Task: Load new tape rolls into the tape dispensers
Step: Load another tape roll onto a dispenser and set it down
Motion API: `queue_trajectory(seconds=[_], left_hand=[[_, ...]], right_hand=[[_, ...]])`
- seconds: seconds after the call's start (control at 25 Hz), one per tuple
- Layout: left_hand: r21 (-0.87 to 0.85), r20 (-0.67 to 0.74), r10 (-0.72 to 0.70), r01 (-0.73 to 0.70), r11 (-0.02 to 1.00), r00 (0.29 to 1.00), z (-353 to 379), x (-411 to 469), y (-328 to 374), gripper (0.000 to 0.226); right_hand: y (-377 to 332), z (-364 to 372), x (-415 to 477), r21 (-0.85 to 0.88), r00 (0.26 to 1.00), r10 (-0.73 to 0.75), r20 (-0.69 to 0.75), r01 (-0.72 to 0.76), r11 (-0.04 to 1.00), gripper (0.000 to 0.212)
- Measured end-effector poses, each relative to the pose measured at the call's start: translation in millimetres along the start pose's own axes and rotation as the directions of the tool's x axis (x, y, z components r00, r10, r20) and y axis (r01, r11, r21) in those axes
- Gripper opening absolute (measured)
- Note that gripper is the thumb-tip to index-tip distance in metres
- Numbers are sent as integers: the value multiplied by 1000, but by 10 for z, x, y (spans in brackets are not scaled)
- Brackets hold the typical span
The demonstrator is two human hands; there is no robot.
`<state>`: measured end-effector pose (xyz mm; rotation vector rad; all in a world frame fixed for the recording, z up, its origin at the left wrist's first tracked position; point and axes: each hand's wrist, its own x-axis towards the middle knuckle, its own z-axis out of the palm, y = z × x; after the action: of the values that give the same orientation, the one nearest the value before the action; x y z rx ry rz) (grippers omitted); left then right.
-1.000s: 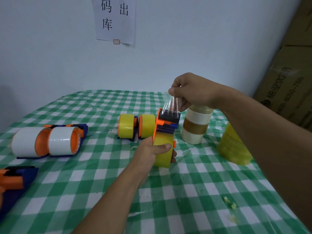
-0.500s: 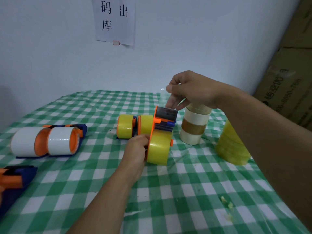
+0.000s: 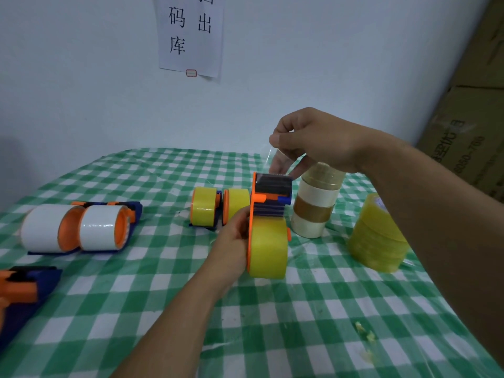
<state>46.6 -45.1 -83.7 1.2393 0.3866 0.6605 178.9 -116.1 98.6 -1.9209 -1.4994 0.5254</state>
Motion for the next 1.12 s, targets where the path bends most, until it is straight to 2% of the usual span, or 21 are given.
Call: queue_trajectory(seconds=[0.04,0.12,0.24,0.4,0.56,0.72,0.92,1.12], left_hand=[[-109,5,-62,62,992,998,15,6,15,59],[-260,57,-160,170,951,985,32,-3,66,55],[-217,104,-177,196,956,979,49,-66,103,22],[-141,128,-163,181,973,978,39,-98,98,31],[-135,109,-159,173,976,981,26,-80,95,29],[-164,125,-171,190,968,977,36,-68,102,31],[-174,127,-157,178,968,979,21,-62,72,29],[-230,187,-186,227,946,965,32,-45,95,30]], right_hand=[[9,-5,3,24,1000,6,3,-6,1000,20],[55,-13,22,67,1000,24,6,-25,997,18],[143,-21,38,54,999,27,-19,-26,998,14],[214,-12,38,77,997,-45,-65,50,996,4],[241,21,35,82,991,-114,-67,119,989,10],[273,54,56,118,992,-91,-82,100,988,14],[270,67,36,260,992,-66,-106,92,961,13],[285,84,15,340,988,-80,-130,120,933,14]])
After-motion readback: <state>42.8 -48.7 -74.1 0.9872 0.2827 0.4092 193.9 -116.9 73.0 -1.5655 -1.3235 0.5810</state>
